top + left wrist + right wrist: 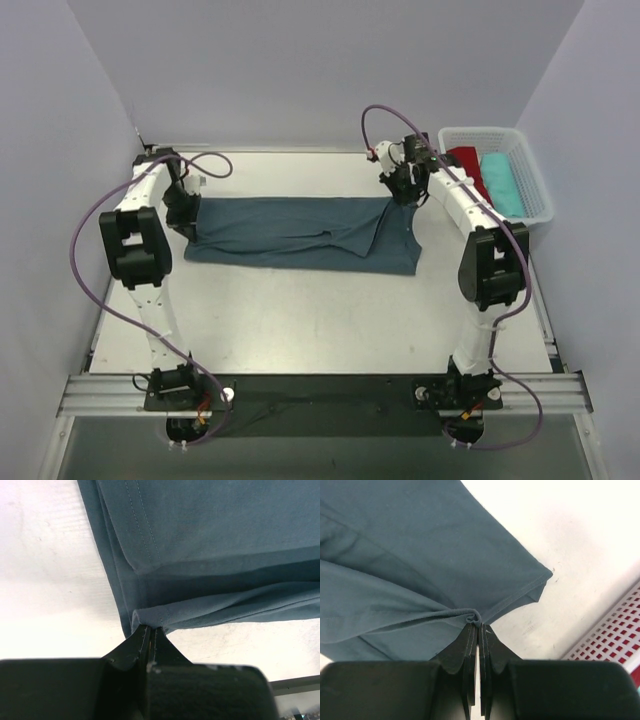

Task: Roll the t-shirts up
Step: Fold the T-shirt at the center of the board.

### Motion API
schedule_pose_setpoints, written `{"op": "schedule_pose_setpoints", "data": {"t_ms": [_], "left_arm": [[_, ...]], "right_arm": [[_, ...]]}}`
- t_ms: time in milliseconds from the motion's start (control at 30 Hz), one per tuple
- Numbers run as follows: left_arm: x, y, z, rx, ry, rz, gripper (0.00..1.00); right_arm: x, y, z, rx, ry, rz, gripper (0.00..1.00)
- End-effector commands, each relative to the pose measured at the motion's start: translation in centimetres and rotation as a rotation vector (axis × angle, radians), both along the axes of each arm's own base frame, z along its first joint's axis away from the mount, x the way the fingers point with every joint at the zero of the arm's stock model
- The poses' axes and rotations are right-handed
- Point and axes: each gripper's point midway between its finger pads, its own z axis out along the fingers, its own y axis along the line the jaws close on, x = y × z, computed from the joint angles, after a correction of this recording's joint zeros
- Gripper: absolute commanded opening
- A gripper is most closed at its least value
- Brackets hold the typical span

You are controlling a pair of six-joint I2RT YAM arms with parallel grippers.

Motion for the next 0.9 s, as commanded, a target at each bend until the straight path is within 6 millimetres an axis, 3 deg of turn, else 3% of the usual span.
{"op": "schedule_pose_setpoints", "data": {"t_ms": [0, 133, 433, 867], "left_arm": [[1.9, 0.8, 1.0, 0.053, -0.054, 0.004, 0.00], [2.5, 1.0, 0.7, 0.072, -0.058, 0.000, 0.00], [3.2, 0.6, 1.6, 0.069, -0.092, -0.002, 0.00], [3.1, 0.8, 2.3, 0.084, -0.109, 0.001, 0.00]], "right_arm": [[1.7, -0.4, 0.1, -0.016, -0.020, -0.033, 0.00], [2.8, -0.2, -2.0, -0.027, 0.000, -0.070, 0.00], [4.5, 1.8, -0.9, -0.014, -0.056, -0.052, 0.00], [5.3, 0.8, -0.9, -0.064, -0.094, -0.086, 0.00]]}}
